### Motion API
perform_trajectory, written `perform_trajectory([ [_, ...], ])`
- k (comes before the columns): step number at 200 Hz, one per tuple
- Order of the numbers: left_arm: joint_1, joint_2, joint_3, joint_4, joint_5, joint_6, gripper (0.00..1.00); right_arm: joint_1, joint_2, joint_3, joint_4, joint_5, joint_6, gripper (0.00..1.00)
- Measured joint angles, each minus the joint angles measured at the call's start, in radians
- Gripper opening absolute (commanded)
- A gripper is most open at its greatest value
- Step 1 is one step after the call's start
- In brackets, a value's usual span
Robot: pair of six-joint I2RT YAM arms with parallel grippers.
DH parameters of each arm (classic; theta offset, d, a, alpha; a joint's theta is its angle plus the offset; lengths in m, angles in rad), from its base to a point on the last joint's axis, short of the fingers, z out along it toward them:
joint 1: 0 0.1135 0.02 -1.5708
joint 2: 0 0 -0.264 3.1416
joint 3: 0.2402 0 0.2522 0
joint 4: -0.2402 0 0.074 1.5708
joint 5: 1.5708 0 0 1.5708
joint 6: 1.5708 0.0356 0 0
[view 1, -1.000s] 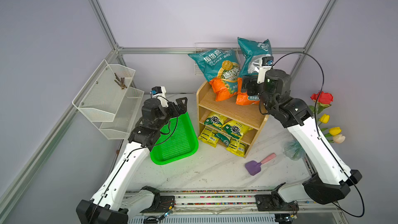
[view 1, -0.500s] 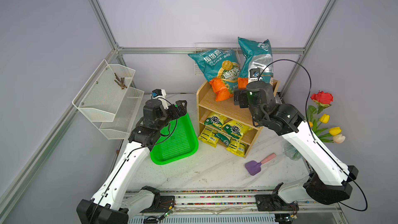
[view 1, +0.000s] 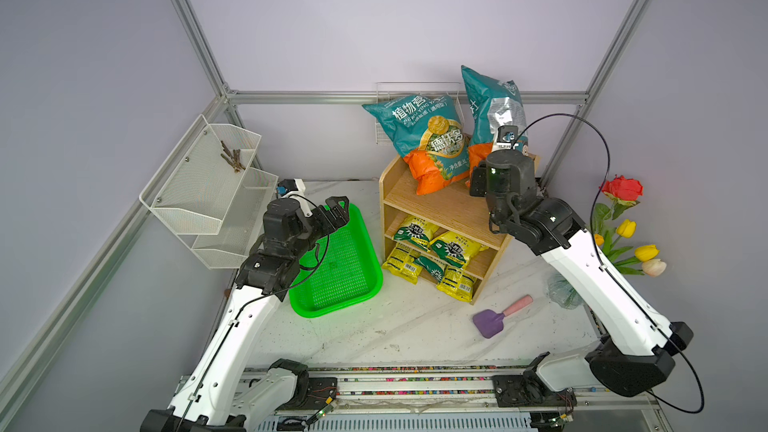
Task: Take down the fertilizer bag from the shelf
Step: Pick up the fertilizer bag from the shelf.
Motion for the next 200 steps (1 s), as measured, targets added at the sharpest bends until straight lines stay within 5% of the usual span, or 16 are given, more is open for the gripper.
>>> perform_trajectory([
  [64, 0.000, 0.019, -0.009, 0.177, 0.229, 0.011, 1.00, -0.097, -0.024, 0.084, -0.072, -0.275, -0.066, 0.00],
  [118, 0.000, 0.150, 0.002, 0.396, 0.457, -0.129, 1.00, -0.119, 0.012, 0.236, -0.147, -0.431, -0.098, 0.00],
  [157, -0.040, 0.200, 0.106, 0.430, 0.494, -0.235, 1.00, -0.109, -0.124, 0.003, 0.017, -0.518, -0.068, 0.00],
  [200, -0.184, 0.223, 0.276, 0.419, 0.433, -0.235, 1.00, 0.031, -0.209, -0.198, 0.198, -0.409, -0.104, 0.00],
])
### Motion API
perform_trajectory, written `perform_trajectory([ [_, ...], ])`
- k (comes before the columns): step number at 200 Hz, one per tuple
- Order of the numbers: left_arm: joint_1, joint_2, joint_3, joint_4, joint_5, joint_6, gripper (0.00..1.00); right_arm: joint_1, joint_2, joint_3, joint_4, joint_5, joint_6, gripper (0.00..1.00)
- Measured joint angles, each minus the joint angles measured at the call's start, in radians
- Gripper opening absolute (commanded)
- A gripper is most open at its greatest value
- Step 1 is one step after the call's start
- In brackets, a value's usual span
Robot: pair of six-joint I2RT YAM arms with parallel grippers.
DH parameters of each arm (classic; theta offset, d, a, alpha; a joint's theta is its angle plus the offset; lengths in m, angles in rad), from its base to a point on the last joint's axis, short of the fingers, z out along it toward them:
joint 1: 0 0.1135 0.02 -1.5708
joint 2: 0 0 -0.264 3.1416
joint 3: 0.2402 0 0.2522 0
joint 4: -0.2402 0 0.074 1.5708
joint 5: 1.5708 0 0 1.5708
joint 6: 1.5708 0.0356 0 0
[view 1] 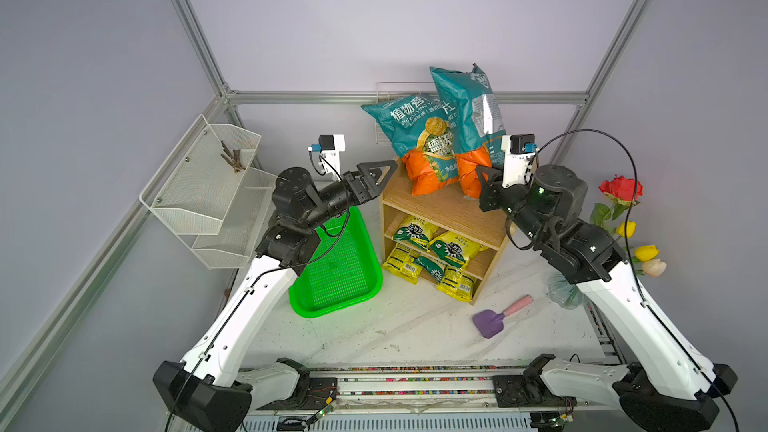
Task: Take down the fertilizer bag from the shelf
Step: Pick up the fertilizer bag from the shelf.
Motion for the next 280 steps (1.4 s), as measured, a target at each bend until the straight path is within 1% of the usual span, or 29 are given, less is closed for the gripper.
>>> perform_trajectory([
  [18, -0.051, 0.041, 0.067, -0.002, -0.034, 0.002, 1.00, 0.064, -0.009, -0.047, 0.063, 0.065, -0.031, 0.00],
  [45, -0.121, 0.143, 0.150, -0.007, -0.084, 0.016, 1.00, 0.128, -0.017, -0.115, 0.148, 0.134, -0.065, 0.00],
  [80, -0.183, 0.315, 0.217, -0.007, -0.120, 0.023, 1.00, 0.177, -0.021, -0.177, 0.237, 0.195, -0.084, 0.00],
  [99, -0.195, 0.365, 0.272, 0.006, -0.121, 0.023, 1.00, 0.181, -0.019, -0.200, 0.280, 0.230, -0.082, 0.00],
  [121, -0.204, 0.389, 0.312, 0.011, -0.134, 0.023, 0.99, 0.194, -0.019, -0.224, 0.322, 0.256, -0.071, 0.00],
  [145, -0.214, 0.399, 0.318, 0.029, -0.137, 0.023, 0.98, 0.201, -0.018, -0.238, 0.346, 0.282, -0.056, 0.00],
  [159, -0.220, 0.393, 0.318, 0.032, -0.144, 0.025, 1.00, 0.208, -0.018, -0.245, 0.356, 0.296, -0.053, 0.00],
  [177, -0.239, 0.366, 0.315, 0.031, -0.171, 0.044, 1.00, 0.214, -0.013, -0.248, 0.367, 0.303, -0.054, 0.00],
  [200, -0.275, 0.299, 0.316, 0.026, -0.208, 0.084, 1.00, 0.220, 0.006, -0.235, 0.367, 0.304, -0.061, 0.00],
  [226, -0.291, 0.257, 0.326, 0.024, -0.228, 0.131, 1.00, 0.231, 0.014, -0.234, 0.370, 0.303, -0.072, 0.00],
  [245, -0.292, 0.299, 0.373, -0.005, -0.253, 0.167, 1.00, 0.232, 0.014, -0.236, 0.375, 0.304, -0.074, 0.00],
  [280, -0.286, 0.444, 0.494, -0.064, -0.302, 0.226, 1.00, 0.237, 0.005, -0.257, 0.397, 0.307, -0.076, 0.00],
])
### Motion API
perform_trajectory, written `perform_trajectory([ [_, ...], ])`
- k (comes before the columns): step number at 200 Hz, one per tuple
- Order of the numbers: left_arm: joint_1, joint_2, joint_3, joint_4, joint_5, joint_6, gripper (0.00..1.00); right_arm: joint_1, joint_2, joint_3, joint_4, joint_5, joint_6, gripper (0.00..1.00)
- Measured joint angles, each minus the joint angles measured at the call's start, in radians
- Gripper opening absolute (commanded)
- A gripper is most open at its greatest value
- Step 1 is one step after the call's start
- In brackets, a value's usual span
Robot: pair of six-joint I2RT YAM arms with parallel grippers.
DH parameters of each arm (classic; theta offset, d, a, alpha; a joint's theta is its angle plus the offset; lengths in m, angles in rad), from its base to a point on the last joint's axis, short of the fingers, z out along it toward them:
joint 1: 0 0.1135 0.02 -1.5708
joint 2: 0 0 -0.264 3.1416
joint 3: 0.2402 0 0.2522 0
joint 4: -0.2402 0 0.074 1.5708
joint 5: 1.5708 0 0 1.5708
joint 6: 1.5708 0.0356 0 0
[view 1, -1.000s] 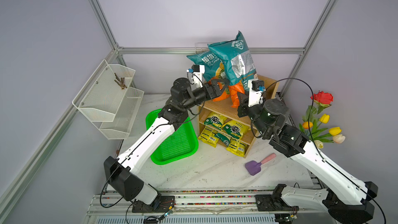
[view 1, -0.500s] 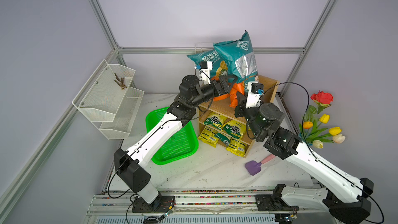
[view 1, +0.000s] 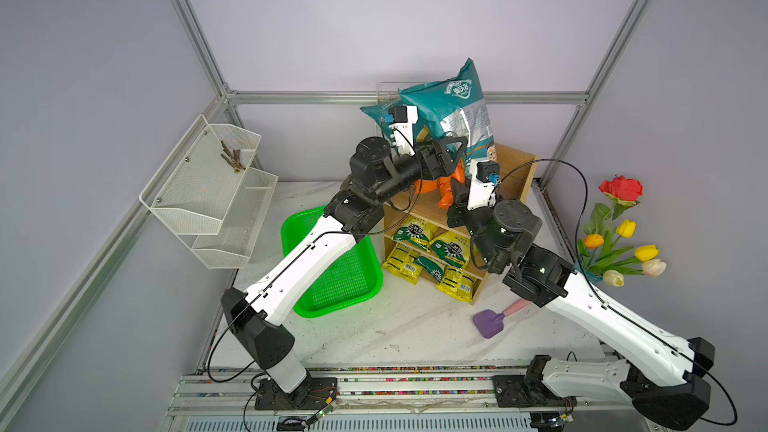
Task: Take down the fertilizer bag from the shelf
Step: Pick up the fertilizer bag from the shelf.
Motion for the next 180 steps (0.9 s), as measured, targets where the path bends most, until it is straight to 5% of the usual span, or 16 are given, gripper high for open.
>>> perform_trajectory([
  [22, 0.004, 0.072, 0.090, -0.037, -0.019, 0.016, 0.99, 0.002, -0.001, -0.005, 0.013, 0.004, 0.000, 0.00],
  [37, 0.003, 0.104, 0.142, -0.060, -0.021, 0.023, 0.87, 0.002, -0.001, -0.007, 0.022, 0.009, 0.004, 0.00],
  [51, 0.003, 0.120, 0.169, -0.076, -0.017, 0.020, 0.60, 0.002, -0.001, -0.010, 0.030, 0.014, 0.006, 0.00],
  [63, 0.003, 0.124, 0.174, -0.084, -0.014, 0.012, 0.12, 0.003, -0.003, -0.015, 0.037, 0.020, 0.008, 0.00],
  [69, 0.004, 0.124, 0.174, -0.086, -0.013, 0.010, 0.00, 0.003, -0.002, -0.016, 0.040, 0.022, 0.008, 0.00],
  [82, 0.003, 0.122, 0.174, -0.091, -0.018, 0.008, 0.00, 0.003, 0.000, -0.019, 0.047, 0.027, 0.007, 0.03],
  [105, -0.003, 0.117, 0.161, -0.077, -0.030, 0.018, 0.00, 0.005, -0.003, -0.021, 0.054, 0.016, 0.001, 0.69],
  [119, 0.005, 0.106, 0.134, -0.053, -0.016, 0.031, 0.00, 0.027, -0.024, -0.022, 0.050, -0.054, -0.009, 0.85],
  [137, 0.008, 0.104, 0.135, -0.054, 0.001, 0.060, 0.00, 0.054, -0.059, -0.034, 0.042, -0.123, -0.027, 0.94],
  [180, 0.044, 0.104, 0.144, -0.056, 0.091, 0.080, 0.00, 0.075, -0.182, -0.109, 0.010, -0.226, -0.066, 0.98],
])
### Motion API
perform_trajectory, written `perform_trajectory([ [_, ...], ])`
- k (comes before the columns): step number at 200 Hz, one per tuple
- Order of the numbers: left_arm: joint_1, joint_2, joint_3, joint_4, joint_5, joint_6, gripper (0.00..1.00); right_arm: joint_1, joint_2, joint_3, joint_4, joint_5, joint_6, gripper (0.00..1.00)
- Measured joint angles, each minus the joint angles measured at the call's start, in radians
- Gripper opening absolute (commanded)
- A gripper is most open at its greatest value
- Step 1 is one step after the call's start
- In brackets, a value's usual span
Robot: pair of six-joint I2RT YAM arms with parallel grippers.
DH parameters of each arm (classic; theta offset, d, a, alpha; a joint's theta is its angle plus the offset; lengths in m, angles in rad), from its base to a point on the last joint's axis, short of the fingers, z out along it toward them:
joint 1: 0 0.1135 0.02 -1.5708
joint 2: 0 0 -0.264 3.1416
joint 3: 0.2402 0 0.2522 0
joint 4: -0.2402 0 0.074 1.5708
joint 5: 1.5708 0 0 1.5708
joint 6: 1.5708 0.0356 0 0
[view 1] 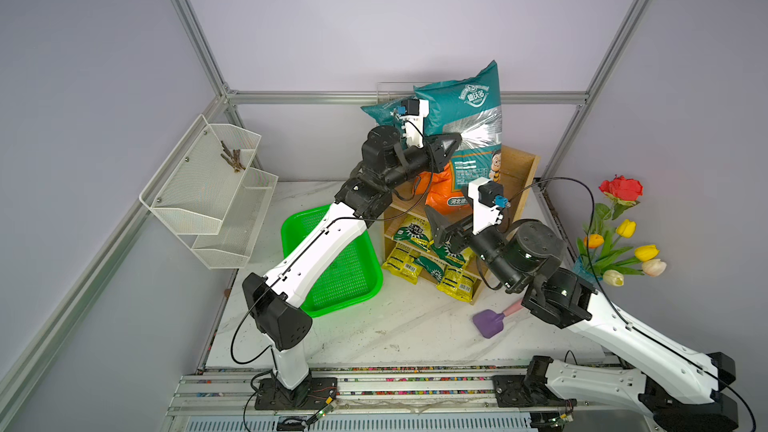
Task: Take down the fertilizer bag from the shelf
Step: Pick up the fertilizer bag from the shelf, then place the fertilizer bag in the storage box.
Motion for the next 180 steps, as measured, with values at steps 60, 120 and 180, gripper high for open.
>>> perform_trajectory([
  [60, 0.172, -0.179, -0.002, -0.051, 0.040, 0.024, 0.00, 0.003, -0.062, -0.012, -0.002, 0.005, -0.032, 0.99],
  [120, 0.347, -0.573, -0.183, 0.034, -0.130, 0.178, 0.00, 0.003, 0.049, -0.011, -0.019, 0.012, -0.046, 1.00],
  [180, 0.586, -0.652, -0.435, -0.007, -0.055, 0.303, 0.00, 0.003, 0.087, -0.012, -0.018, 0.015, -0.064, 1.00],
])
